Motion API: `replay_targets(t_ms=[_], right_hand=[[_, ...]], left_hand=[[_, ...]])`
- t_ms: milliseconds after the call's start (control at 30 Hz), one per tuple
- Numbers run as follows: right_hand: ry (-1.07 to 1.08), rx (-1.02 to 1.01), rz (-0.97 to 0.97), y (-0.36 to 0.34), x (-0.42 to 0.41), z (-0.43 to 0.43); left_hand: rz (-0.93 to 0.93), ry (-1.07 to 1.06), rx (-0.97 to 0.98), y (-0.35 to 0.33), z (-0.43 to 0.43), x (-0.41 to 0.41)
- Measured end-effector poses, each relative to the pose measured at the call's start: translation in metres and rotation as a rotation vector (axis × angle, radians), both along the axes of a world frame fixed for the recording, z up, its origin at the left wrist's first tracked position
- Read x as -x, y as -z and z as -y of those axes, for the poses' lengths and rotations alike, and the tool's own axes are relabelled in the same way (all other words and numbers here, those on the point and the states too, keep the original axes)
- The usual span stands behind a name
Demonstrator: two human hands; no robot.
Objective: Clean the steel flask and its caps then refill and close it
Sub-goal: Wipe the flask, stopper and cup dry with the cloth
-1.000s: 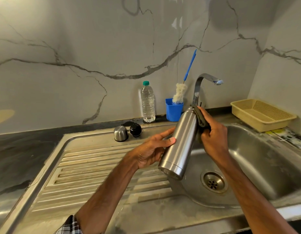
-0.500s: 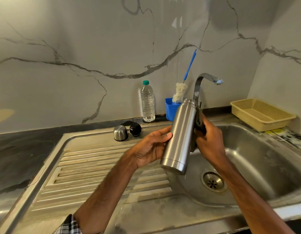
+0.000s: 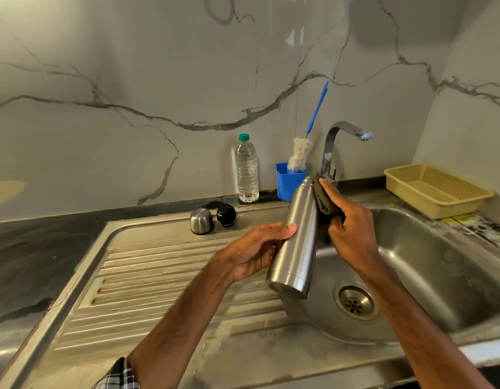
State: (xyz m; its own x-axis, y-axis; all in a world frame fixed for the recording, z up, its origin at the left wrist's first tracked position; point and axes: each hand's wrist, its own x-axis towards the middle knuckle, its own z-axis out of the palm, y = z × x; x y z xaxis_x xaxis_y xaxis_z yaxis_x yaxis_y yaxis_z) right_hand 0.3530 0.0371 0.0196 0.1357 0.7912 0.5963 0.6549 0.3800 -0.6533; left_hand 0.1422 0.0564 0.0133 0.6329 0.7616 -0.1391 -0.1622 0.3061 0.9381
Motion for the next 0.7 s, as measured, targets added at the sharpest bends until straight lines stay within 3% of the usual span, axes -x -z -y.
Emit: replay_targets(t_ms=[167, 333, 567, 700], right_hand=[[-0.029, 0.027, -0.045, 0.002, 0.001, -0.001], [-0.273, -0.069, 0.061, 0.008, 0.01, 0.013], [-0.055, 0.048, -0.055, 0.006, 0.001, -0.004], [-0.312, -0.027, 0.01, 0.014, 0.013, 0.016]], left_hand=[[0.024, 0.03, -0.04, 0.004, -0.003, -0.001], [0.106, -0.04, -0.037, 0.004, -0.009, 0.005], [0.042, 0.057, -0.049, 0.007, -0.009, 0.003], [0.139, -0.047, -0.009, 0.005, -0.011, 0.008]])
